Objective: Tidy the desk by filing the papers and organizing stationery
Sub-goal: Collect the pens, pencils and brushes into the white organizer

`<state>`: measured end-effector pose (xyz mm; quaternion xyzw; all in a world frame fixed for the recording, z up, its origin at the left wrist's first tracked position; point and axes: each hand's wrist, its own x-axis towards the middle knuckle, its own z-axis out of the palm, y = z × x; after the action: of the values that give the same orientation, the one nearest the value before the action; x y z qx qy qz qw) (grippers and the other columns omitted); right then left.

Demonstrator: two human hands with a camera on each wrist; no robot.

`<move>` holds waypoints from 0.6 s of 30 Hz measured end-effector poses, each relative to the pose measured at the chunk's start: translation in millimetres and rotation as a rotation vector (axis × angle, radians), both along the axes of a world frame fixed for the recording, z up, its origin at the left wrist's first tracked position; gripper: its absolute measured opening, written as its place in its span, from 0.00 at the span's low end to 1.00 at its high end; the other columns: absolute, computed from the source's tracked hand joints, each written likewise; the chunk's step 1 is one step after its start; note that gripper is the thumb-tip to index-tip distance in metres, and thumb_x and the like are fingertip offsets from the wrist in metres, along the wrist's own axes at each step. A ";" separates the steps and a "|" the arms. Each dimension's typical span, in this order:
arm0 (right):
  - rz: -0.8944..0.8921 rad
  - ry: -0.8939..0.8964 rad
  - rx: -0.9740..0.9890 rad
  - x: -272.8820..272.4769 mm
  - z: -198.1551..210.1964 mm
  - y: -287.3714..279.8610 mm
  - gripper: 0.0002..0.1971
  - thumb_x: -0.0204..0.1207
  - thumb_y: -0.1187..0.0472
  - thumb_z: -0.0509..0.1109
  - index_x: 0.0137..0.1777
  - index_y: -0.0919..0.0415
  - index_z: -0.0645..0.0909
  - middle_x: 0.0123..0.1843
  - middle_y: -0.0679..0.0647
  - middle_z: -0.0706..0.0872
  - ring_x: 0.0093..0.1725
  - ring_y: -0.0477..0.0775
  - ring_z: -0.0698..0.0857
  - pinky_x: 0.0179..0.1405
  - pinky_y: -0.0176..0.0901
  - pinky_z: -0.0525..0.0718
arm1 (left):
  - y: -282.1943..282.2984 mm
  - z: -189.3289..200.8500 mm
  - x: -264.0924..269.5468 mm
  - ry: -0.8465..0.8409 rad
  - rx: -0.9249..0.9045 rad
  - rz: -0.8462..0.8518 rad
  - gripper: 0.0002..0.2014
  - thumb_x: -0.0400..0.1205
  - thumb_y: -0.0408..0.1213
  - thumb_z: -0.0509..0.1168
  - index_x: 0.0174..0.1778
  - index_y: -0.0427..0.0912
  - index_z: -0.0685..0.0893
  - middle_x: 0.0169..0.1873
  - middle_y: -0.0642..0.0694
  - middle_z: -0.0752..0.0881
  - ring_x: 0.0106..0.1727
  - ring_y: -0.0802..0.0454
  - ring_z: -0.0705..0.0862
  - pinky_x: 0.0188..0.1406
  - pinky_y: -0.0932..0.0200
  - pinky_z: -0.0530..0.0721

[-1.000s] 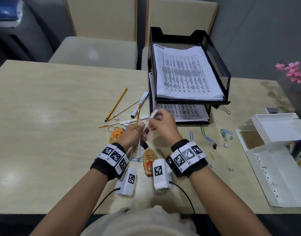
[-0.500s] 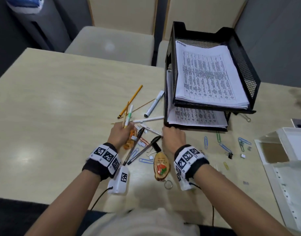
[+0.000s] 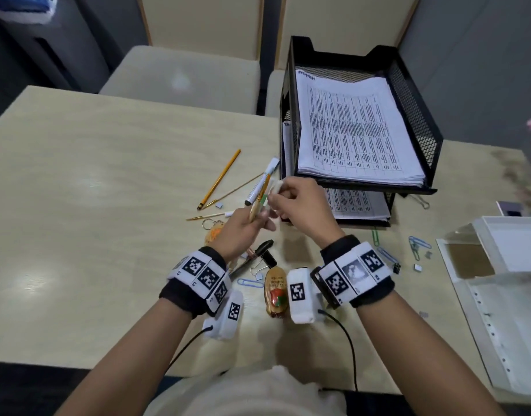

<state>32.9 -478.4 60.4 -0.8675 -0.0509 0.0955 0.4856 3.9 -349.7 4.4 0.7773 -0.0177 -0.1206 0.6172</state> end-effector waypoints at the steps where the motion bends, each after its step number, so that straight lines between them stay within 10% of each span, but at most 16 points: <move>1: -0.008 0.046 0.069 1.4 -3.8 2.0 0.02 0.74 0.68 0.70 0.43 0.67 0.83 0.33 0.60 0.85 0.30 0.51 0.82 0.31 0.36 0.81 | 3.3 -2.4 -0.2 -0.002 0.012 0.041 0.14 0.82 0.52 0.55 0.39 0.50 0.80 0.30 0.51 0.81 0.32 0.61 0.81 0.39 0.65 0.79; 5: 0.018 0.154 0.010 3.3 -40.7 -0.4 0.08 0.74 0.73 0.67 0.52 0.70 0.83 0.39 0.57 0.84 0.39 0.52 0.84 0.42 0.36 0.84 | 21.3 -13.8 -3.7 0.019 0.134 0.181 0.17 0.86 0.41 0.53 0.31 0.49 0.76 0.23 0.50 0.73 0.25 0.54 0.71 0.29 0.59 0.69; 9: 0.343 0.103 -0.478 -6.3 -79.9 -6.9 0.13 0.75 0.70 0.65 0.58 0.60 0.82 0.58 0.58 0.80 0.60 0.57 0.79 0.61 0.52 0.81 | 31.0 -19.7 -11.4 0.036 0.180 0.236 0.18 0.87 0.42 0.52 0.31 0.50 0.76 0.25 0.49 0.73 0.26 0.54 0.69 0.27 0.59 0.67; 18: 0.698 -0.110 -0.770 -13.2 -76.6 -33.2 0.11 0.74 0.62 0.66 0.55 0.61 0.82 0.54 0.58 0.82 0.56 0.59 0.78 0.48 0.51 0.78 | 6.6 -12.9 -28.8 0.178 0.001 0.156 0.14 0.86 0.39 0.54 0.37 0.42 0.77 0.26 0.45 0.81 0.17 0.64 0.77 0.26 0.63 0.74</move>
<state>19.7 -511.6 -16.2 -0.9183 -0.3236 0.2179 0.0673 -24.9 -343.1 -8.5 0.7628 0.0975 -0.1407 0.6236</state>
